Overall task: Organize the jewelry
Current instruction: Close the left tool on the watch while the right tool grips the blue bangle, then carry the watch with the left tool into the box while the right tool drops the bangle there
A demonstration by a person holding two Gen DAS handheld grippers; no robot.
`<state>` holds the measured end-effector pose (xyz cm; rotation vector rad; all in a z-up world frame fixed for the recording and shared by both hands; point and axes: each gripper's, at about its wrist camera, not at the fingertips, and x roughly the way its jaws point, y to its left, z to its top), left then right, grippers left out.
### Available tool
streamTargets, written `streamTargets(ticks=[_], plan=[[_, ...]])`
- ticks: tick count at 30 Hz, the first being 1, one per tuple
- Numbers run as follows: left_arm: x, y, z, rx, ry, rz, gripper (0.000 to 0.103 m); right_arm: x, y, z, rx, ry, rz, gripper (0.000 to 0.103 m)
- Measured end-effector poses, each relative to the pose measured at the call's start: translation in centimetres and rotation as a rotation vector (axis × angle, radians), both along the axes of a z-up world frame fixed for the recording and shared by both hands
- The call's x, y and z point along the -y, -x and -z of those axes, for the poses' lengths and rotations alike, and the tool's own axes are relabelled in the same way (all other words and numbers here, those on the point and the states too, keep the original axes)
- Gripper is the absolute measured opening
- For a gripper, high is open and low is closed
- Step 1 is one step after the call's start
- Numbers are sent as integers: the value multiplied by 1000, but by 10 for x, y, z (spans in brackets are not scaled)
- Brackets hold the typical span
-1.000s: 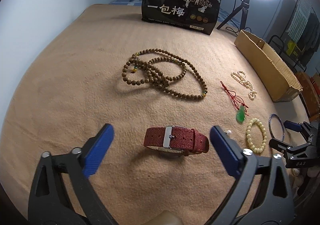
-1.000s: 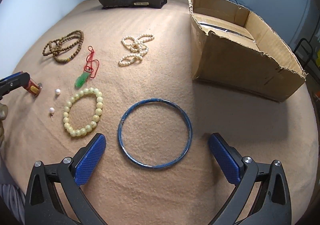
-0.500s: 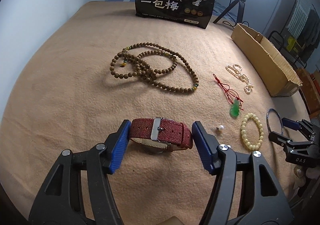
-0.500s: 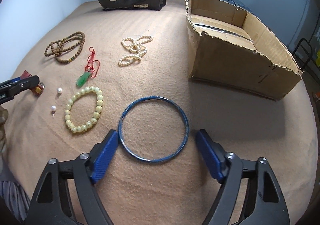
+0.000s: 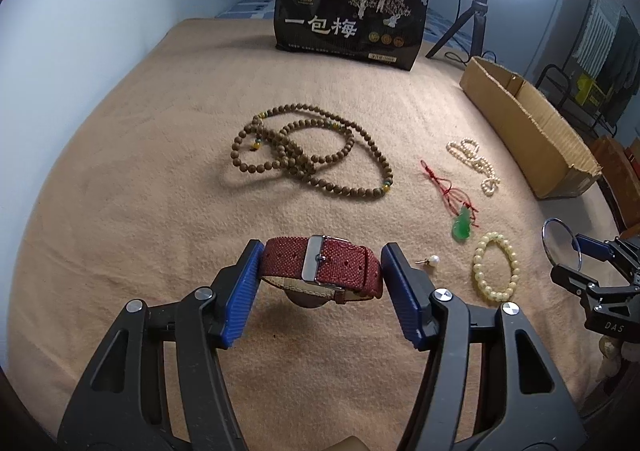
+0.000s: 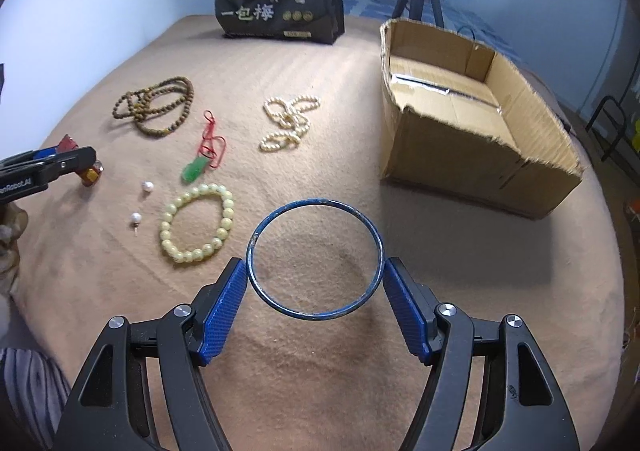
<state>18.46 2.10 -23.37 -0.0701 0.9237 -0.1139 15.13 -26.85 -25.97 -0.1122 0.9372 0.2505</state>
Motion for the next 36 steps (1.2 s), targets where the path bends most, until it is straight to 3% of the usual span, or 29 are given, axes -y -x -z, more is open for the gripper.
streamTargets(ticks=[18,36], plan=[[45,1,-46,98,11,111,62,27,19,-52,137,-16,37,70],[154,-69,-82,168,78,271,62,88,-23,-83,227,14,118,70]])
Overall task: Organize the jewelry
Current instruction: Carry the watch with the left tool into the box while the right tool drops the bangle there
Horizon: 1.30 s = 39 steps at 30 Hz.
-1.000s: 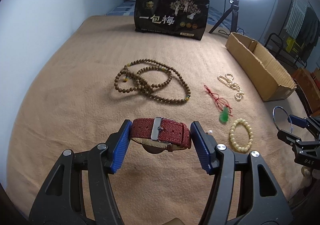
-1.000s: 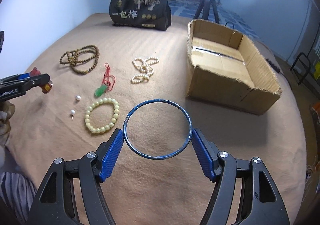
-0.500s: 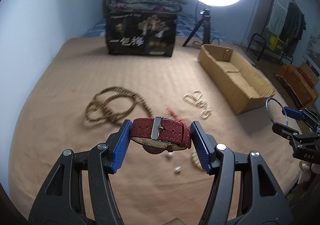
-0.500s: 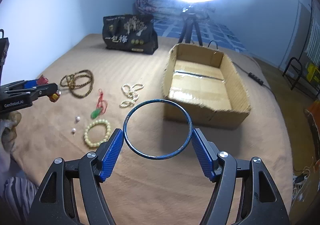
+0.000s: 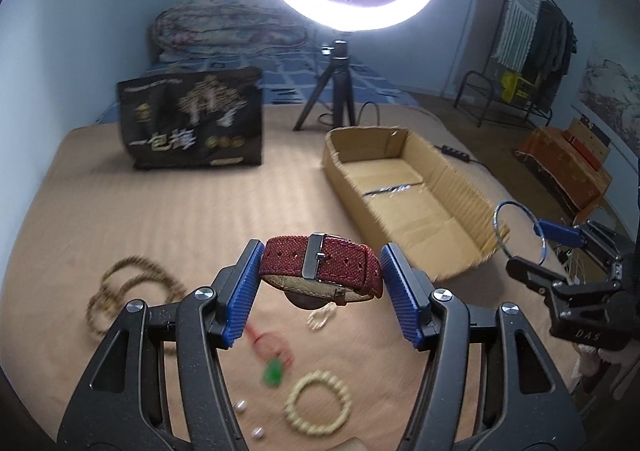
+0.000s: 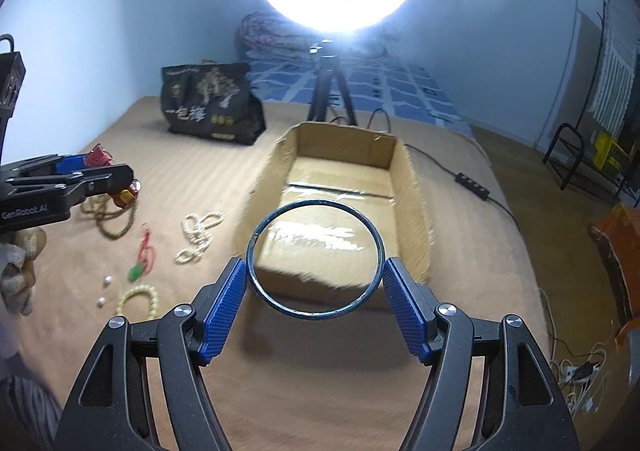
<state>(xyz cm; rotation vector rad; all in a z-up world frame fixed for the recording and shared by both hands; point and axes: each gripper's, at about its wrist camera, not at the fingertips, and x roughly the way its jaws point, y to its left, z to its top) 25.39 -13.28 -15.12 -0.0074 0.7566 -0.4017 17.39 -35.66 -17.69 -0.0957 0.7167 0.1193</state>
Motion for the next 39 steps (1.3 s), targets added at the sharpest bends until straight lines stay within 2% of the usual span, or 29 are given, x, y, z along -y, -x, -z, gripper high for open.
streamTargets(ticks=[10,15,27,30,31,32,35,39], plan=[[51,-52,1,-10,36,47,62,26,-39,12,-16,-10,46,70],[75,-76,9,-18,20,67,62,33,-50,18,-25,-23,57,70],[111,-103,23,-65,-1,92,62,35,-71,34,-53,-42,51,70],[115,-104,25,-73,-3,97,70,33,-71,34,-50,-40,47,70],[116,-104,24,-74,-2,97,78,33,-71,34,-49,-40,49,70],[115,-104,22,-68,0,96,81,33,-71,34,-48,-39,51,70],[113,-103,19,-58,-7,89,82,32,-70,33,-44,-39,52,77],[109,-101,15,-56,-5,83,82,32,-66,32,-43,-44,54,78]])
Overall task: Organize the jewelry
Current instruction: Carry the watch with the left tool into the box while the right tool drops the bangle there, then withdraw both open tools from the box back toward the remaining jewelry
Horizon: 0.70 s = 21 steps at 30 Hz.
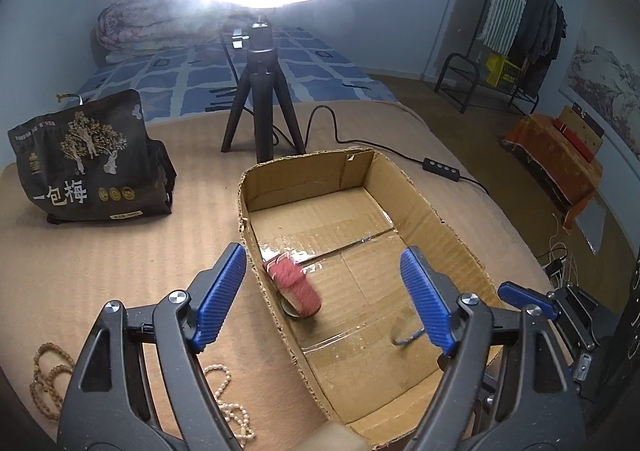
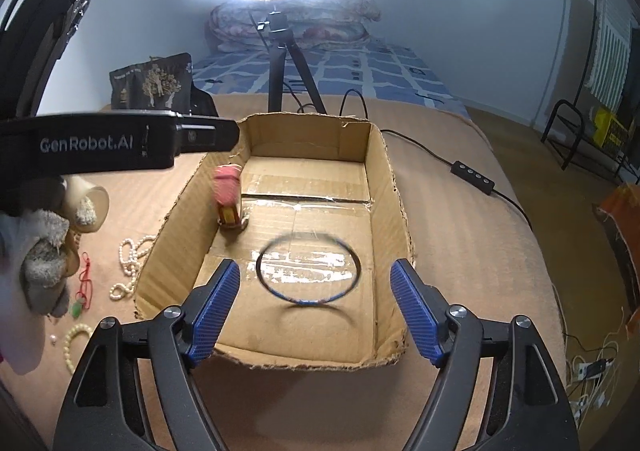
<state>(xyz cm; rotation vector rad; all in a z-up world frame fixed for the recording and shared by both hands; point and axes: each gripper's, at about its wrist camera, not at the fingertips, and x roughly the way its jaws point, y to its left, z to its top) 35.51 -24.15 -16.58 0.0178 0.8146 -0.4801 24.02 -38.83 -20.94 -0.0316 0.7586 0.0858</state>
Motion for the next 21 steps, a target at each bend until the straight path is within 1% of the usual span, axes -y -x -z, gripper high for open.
streamTargets(ticks=[6,13,17,21], plan=[[-5,8,-9,18,-9,-1,82,-1,7,-3,-7,-14,10,78],[-17,21,-27,37,-7,-8,82,-3,22,-16,7,-12,21,78],[-30,32,-35,54,-21,-17,82,-7,32,-23,12,0,24,78],[-52,42,-40,59,-36,-36,82,-14,45,-30,17,0,14,78]])
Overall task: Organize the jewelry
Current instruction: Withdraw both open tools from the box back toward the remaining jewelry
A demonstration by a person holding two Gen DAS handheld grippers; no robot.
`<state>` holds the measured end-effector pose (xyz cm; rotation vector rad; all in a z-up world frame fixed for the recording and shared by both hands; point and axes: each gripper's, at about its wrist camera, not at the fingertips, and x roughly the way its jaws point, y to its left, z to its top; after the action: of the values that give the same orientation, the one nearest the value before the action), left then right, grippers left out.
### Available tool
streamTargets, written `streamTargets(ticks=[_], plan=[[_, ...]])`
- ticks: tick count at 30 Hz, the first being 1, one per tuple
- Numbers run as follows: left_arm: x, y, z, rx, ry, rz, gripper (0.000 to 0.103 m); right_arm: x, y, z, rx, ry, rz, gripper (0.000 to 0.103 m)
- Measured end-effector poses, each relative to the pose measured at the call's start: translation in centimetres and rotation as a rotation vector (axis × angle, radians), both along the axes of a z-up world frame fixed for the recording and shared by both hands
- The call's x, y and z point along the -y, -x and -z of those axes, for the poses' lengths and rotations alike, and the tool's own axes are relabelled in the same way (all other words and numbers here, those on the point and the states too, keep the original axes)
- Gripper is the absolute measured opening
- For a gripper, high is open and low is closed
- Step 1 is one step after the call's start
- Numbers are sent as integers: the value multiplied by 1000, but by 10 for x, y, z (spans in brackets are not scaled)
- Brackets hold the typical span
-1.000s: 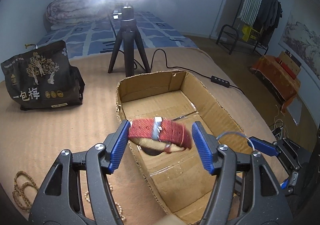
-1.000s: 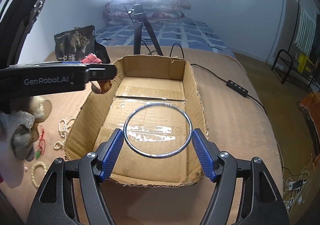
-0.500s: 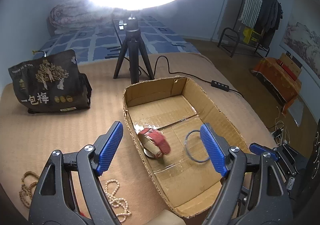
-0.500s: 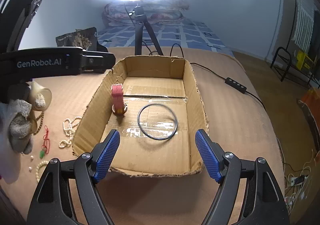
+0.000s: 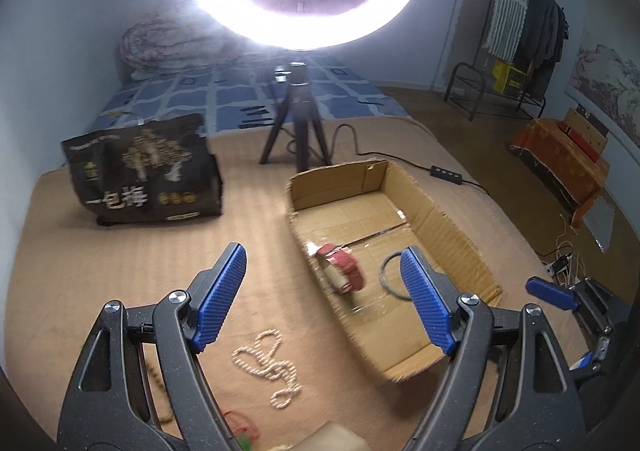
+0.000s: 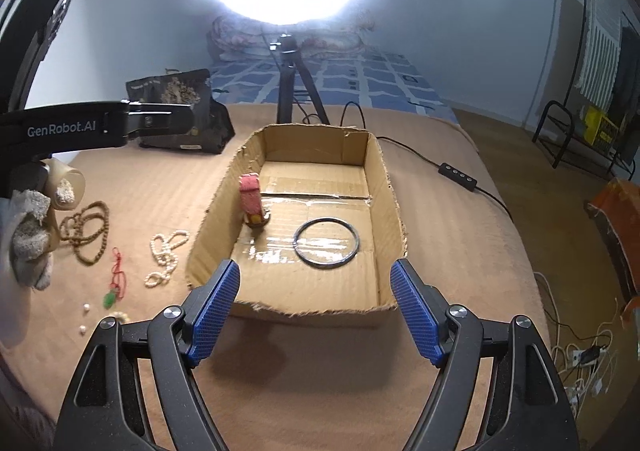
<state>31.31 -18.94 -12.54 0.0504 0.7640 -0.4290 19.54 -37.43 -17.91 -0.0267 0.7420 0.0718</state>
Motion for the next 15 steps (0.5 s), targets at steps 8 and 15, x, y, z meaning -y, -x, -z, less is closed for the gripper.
streamTargets(ticks=[8,15], plan=[[-71,19,-1,8,-35,-67,82,-29,17,-2,-22,-20,-75,78],[-137,42,8,-4,-58,-142,82,-63,28,1,-49,-16,-163,78]])
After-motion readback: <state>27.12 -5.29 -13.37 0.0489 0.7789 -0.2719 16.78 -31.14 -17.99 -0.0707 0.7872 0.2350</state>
